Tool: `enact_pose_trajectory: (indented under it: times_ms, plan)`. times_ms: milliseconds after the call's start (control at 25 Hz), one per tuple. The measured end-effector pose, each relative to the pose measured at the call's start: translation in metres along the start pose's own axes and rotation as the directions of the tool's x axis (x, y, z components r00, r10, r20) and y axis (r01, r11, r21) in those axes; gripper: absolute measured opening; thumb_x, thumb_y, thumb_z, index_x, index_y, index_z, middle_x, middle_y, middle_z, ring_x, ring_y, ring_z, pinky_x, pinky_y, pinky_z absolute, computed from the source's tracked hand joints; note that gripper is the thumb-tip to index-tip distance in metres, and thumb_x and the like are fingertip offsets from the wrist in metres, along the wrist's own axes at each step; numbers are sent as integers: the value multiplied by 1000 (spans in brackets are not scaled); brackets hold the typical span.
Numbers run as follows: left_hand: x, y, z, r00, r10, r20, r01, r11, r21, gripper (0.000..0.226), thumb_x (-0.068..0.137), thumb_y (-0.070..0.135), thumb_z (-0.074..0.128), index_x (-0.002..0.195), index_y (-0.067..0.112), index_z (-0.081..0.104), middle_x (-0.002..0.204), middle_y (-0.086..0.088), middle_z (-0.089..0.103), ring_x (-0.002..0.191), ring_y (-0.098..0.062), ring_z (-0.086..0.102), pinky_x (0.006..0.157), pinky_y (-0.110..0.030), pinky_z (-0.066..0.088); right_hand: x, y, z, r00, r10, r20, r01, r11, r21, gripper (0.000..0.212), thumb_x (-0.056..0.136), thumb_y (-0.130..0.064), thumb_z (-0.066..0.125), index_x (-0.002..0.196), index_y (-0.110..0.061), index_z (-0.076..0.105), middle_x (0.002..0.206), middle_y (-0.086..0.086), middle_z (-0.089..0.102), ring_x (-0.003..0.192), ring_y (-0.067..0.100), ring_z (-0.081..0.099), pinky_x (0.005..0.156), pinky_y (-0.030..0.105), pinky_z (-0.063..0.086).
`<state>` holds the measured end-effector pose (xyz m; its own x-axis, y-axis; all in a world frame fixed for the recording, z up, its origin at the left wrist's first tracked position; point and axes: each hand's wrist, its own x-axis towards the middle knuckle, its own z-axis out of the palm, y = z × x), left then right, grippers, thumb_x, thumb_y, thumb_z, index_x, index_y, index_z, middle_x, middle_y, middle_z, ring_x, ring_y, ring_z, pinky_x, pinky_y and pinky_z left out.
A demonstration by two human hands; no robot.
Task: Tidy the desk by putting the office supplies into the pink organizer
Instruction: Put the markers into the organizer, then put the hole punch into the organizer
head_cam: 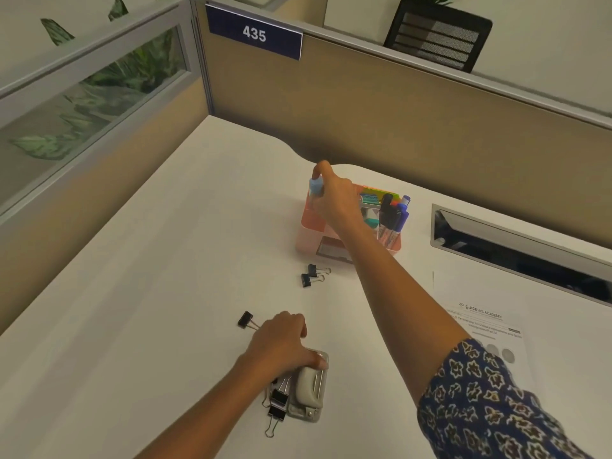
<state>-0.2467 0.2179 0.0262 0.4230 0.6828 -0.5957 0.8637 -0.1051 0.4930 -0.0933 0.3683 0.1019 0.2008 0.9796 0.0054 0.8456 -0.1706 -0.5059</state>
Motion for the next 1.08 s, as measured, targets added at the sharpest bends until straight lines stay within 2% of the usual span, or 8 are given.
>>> enact_pose_trajectory:
  times_ms: [200, 320, 480, 600, 720, 920, 1000, 1080]
  plan:
    - [-12, 5, 11, 1000, -18, -7, 18, 1000, 10, 70, 54, 62, 77, 108, 25, 50, 106, 6, 50, 93, -12, 53, 80, -28, 47, 6, -3, 11, 1000, 5, 15, -4, 997, -78, 19, 96, -15, 53, 114, -10, 51, 114, 15, 61, 85, 22, 53, 69, 28, 46]
    - [-11, 6, 11, 999, -22, -24, 22, 1000, 5, 69, 57, 57, 78, 111, 23, 52, 110, 4, 53, 95, -12, 54, 80, -27, 47, 6, -6, 11, 999, 20, 39, -15, 993, -115, 19, 96, -17, 54, 113, -9, 54, 116, 15, 60, 96, 27, 59, 80, 33, 51]
    - [-8, 5, 12, 998, -28, -65, 26, 999, -31, 64, 60, 51, 79, 112, 21, 55, 111, 4, 59, 96, -13, 57, 82, -29, 50, 2, -8, 10, 998, 50, 36, -45, 991, -127, 20, 94, -15, 57, 113, -9, 57, 118, 13, 60, 99, 26, 58, 88, 34, 51]
    - [-5, 5, 10, 992, -39, -120, 32, 998, -63, 58, 66, 42, 78, 115, 19, 56, 112, 1, 61, 97, -16, 59, 83, -30, 51, -3, -10, 8, 998, 64, 23, -61, 989, -132, 19, 92, -11, 59, 111, -9, 62, 120, 13, 60, 101, 26, 58, 90, 33, 50]
    - [-2, 5, 3, 986, -28, -166, 11, 994, -104, 49, 70, 34, 77, 113, 16, 61, 108, -2, 66, 94, -18, 62, 80, -30, 53, -13, -10, 1, 996, 78, -34, -80, 995, -64, 22, 91, -8, 59, 113, -10, 62, 121, 13, 56, 101, 28, 57, 89, 35, 53]
    - [8, -6, -17, 988, -60, -144, 3, 930, -367, 36, 71, 32, 79, 103, 17, 69, 99, 1, 69, 89, -13, 63, 82, -31, 53, -40, 2, -9, 993, 29, -112, -22, 997, 69, 19, 91, -8, 61, 108, -12, 68, 120, 7, 62, 102, 24, 62, 80, 27, 50]
    - [12, -12, -31, 996, -44, -73, -3, 841, -541, 31, 76, 28, 77, 103, 14, 71, 95, -3, 71, 85, -15, 67, 78, -33, 56, -57, 10, -16, 999, -3, -49, 9, 990, 141, 20, 92, -6, 59, 107, -13, 69, 120, 4, 66, 105, 22, 63, 83, 25, 49]
    - [12, -13, -47, 1000, 8, -5, -9, 697, -717, 23, 82, 20, 71, 100, 7, 71, 89, -10, 72, 74, -16, 68, 66, -31, 57, -75, 19, -27, 992, -32, 126, 8, 982, 189, 27, 92, -1, 56, 111, -15, 70, 120, 3, 66, 108, 20, 62, 90, 25, 51]
